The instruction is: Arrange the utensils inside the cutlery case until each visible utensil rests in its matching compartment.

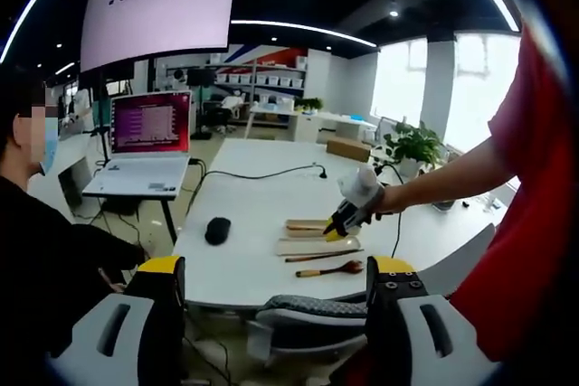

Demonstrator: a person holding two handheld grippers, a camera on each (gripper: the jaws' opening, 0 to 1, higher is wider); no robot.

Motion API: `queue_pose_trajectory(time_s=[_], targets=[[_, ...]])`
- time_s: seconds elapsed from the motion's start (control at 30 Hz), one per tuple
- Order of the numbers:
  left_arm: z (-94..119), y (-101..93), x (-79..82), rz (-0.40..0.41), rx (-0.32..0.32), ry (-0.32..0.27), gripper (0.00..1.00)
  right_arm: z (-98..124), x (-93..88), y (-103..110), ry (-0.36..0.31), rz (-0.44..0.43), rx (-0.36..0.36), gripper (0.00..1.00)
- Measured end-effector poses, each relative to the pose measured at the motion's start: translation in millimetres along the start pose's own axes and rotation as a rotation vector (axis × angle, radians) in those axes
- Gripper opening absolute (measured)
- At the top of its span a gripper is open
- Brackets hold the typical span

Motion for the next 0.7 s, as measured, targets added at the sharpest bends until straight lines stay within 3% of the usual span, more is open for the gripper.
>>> queue_pose_trajectory(time_s=[0.27, 0.47, 0.7], targets=[[0.0, -6.5, -10.1, 0.036, -0.008, 0.034, 0.85, -9.6, -7.5, 18.5, 0.015, 0.001, 0.025, 0.11], [-2.4, -2.0, 2.9, 0.010, -0.005, 0.006, 0.84, -13.1, -5.8, 15.3, 0.013, -0.026, 0.018, 0.10], [-4.1, -5.0, 0.4, -0.005, -0.001, 0.021, 0.84, -18.9, -7.5, 22.1, 0.022, -0.027, 0.032, 0.07]])
Point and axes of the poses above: the point that each gripper's makers call its tool centre point, and the gripper's own axes: z roughly backward along the fingers, y roughly to its left, x roughly out of its top, the point moved 7 cm from there along z, roughly backward along the fingers, and after that the axes turned 6 degrees about z, right-handed, at the moved point
